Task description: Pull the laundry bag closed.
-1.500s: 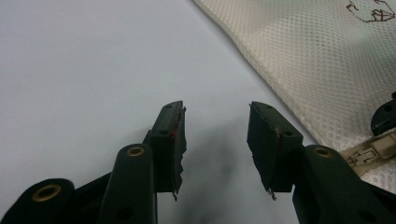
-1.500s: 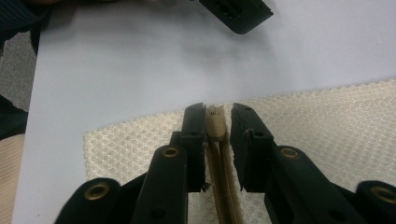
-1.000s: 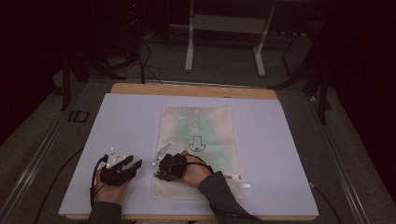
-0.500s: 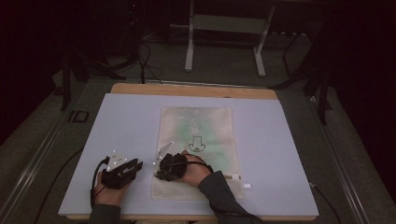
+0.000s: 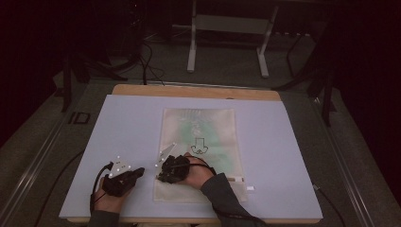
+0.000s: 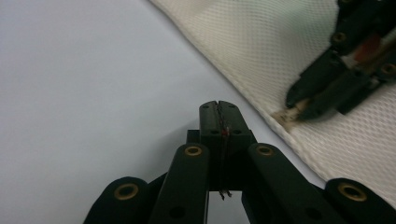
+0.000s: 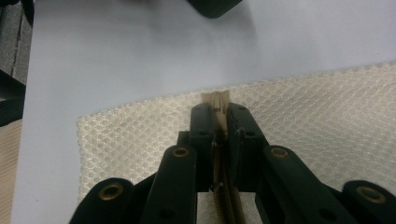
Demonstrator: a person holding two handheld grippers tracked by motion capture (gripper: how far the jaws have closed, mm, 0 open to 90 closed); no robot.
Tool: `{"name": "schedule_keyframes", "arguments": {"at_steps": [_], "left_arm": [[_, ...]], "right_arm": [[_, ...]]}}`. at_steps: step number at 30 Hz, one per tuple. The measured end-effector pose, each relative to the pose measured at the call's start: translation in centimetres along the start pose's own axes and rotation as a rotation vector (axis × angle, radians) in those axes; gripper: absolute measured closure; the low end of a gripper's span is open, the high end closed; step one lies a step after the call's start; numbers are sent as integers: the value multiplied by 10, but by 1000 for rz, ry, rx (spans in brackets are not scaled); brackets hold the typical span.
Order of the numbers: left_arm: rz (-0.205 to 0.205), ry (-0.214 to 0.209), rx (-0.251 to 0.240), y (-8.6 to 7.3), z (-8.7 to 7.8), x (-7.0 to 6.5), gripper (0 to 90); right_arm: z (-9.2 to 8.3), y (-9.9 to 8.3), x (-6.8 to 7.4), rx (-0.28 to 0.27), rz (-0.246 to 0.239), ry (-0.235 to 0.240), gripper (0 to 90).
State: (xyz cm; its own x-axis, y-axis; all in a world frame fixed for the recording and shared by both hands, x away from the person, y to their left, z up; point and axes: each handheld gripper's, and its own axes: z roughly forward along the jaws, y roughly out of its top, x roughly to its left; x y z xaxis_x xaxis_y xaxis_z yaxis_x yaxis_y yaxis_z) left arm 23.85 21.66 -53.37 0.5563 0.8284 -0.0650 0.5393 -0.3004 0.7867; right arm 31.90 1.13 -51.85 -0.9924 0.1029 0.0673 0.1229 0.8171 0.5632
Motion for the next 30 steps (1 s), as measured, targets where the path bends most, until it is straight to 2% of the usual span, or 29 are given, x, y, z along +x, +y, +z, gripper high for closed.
{"name": "schedule_keyframes", "arguments": {"at_steps": [5, 14, 25, 30], "left_arm": [[43, -50, 9, 0, -2, -9, 888], [68, -107, 19, 0, -1, -15, 887], [125, -171, 58, 1, 8, -27, 887], [143, -178, 69, 1, 10, -28, 888]], "right_arm": [[0, -1, 0, -3, -2, 0, 817], [0, 1, -2, 3, -9, 10, 816], [0, 0, -2, -3, 1, 17, 816], [0, 0, -2, -6, 0, 18, 816]]}}
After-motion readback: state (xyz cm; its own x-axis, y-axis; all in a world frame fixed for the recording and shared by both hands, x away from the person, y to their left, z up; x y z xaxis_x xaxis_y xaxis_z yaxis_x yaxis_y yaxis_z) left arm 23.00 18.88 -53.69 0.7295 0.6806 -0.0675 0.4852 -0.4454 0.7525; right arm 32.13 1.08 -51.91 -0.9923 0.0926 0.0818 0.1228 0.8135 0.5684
